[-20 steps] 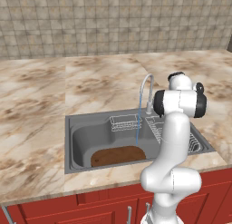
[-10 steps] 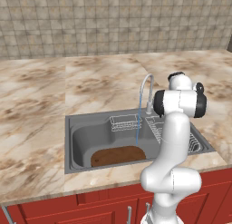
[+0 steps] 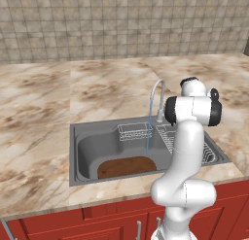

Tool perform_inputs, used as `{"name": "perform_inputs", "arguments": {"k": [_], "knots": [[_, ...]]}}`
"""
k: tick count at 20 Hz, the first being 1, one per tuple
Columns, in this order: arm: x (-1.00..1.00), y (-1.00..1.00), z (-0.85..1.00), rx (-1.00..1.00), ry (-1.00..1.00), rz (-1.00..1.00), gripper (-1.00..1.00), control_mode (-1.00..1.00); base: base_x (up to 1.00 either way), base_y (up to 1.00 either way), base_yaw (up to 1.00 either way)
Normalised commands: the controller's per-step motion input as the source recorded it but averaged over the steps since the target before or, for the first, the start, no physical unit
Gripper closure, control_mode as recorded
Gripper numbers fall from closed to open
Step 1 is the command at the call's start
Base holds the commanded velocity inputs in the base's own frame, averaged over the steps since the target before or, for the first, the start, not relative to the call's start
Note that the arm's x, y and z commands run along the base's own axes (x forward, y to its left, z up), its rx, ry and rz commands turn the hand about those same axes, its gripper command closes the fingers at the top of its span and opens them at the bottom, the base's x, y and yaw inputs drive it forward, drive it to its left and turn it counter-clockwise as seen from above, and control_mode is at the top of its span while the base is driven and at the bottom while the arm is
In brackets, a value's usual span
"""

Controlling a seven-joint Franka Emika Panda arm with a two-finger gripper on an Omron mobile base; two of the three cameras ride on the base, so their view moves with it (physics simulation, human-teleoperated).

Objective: Turn on the sink faucet with hot water and rinse the cutting board for ten seconds, then turn off the faucet. Push the cutting board to reach the water if necessary.

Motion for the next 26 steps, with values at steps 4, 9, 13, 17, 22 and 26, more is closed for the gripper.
{"name": "perform_inputs", "arguments": {"k": [4, 9, 13, 17, 22, 26], "knots": [[0.00, 0.00, 0.00, 0.00, 0.00, 0.00, -1.00, -1.00, 0.00, 0.00, 0.00], [0.00, 0.00, 0.00, 0.00, 0.00, 0.00, -1.00, -1.00, 0.00, 0.00, 0.00], [0.00, 0.00, 0.00, 0.00, 0.00, 0.00, -1.00, -1.00, 0.00, 0.00, 0.00], [0.00, 0.00, 0.00, 0.00, 0.00, 0.00, -1.00, -1.00, 0.00, 0.00, 0.00], [0.00, 0.00, 0.00, 0.00, 0.00, 0.00, -1.00, -1.00, 0.00, 0.00, 0.00], [0.00, 0.00, 0.00, 0.00, 0.00, 0.00, -1.00, -1.00, 0.00, 0.00, 0.00]]}}
